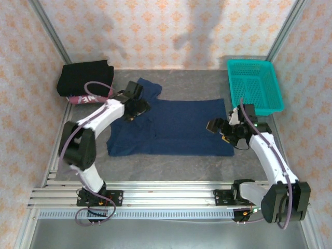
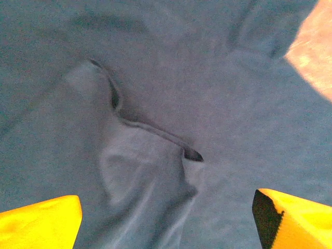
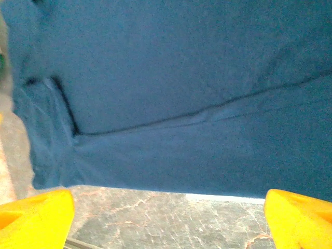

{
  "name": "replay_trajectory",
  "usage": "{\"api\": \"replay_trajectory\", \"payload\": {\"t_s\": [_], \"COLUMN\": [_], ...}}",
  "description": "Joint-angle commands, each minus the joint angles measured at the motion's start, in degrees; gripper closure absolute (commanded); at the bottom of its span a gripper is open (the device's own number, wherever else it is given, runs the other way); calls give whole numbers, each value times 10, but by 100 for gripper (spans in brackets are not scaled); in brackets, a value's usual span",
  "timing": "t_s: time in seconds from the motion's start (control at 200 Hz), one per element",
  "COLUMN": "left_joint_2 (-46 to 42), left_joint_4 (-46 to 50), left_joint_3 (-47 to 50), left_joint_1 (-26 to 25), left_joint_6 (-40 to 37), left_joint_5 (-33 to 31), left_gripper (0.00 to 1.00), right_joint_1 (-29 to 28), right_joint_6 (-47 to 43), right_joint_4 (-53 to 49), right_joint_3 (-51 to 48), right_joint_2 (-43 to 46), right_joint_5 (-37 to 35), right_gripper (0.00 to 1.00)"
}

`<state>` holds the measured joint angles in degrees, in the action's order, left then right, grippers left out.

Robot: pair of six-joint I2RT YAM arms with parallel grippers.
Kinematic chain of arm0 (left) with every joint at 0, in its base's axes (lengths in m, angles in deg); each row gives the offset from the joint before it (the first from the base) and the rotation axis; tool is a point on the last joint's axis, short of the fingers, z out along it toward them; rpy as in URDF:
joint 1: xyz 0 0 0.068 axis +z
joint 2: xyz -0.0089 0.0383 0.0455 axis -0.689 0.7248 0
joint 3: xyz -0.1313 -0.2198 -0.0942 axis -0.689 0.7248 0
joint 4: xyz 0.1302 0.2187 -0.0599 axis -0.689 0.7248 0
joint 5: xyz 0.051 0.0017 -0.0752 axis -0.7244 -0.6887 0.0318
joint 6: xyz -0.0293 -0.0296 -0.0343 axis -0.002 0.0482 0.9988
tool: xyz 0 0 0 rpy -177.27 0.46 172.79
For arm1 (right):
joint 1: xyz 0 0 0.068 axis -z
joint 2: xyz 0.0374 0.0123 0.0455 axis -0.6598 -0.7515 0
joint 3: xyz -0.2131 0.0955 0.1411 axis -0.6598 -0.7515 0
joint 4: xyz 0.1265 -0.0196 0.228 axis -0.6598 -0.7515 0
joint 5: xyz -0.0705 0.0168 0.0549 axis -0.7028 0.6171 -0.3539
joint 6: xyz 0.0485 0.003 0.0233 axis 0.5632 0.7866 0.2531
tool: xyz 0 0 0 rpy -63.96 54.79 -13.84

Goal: Fold and stack the t-shirts

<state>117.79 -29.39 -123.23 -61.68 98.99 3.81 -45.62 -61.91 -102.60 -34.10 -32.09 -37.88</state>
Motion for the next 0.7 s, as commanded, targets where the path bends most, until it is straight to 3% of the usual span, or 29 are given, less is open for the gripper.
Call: {"api": "replay_trajectory", "payload": {"t_s": [0.0,0.035,0.115,0.225,0.285,0.33,0.515,0.696], "left_joint_2": [-44,-51,-62,-67,-71,-75,-93,-181], "left_joint_4": [8,-9,-45,-75,-77,-80,-54,5], "left_joint_3": [69,101,166,225,244,258,332,404], "left_joint_1": [19,27,39,60,63,61,77,94], "left_joint_6": [20,26,34,40,42,45,66,75], "left_joint_5": [-48,-41,-39,-29,-27,-23,-34,-78], "left_gripper": [16,21,42,64,67,69,75,77], "right_joint_1": [-50,-63,-77,-79,-81,-86,-106,-133], "right_joint_6": [20,27,46,72,80,85,102,115], "right_joint_4": [-14,-1,27,70,83,92,89,52], "right_joint_3": [17,19,25,22,18,10,-18,-48], "right_joint_2": [-55,-77,-126,-186,-206,-214,-226,-225], "right_joint_5": [-93,-113,-163,-188,-201,-214,-253,-312], "right_gripper": [6,6,9,34,47,51,55,57]}}
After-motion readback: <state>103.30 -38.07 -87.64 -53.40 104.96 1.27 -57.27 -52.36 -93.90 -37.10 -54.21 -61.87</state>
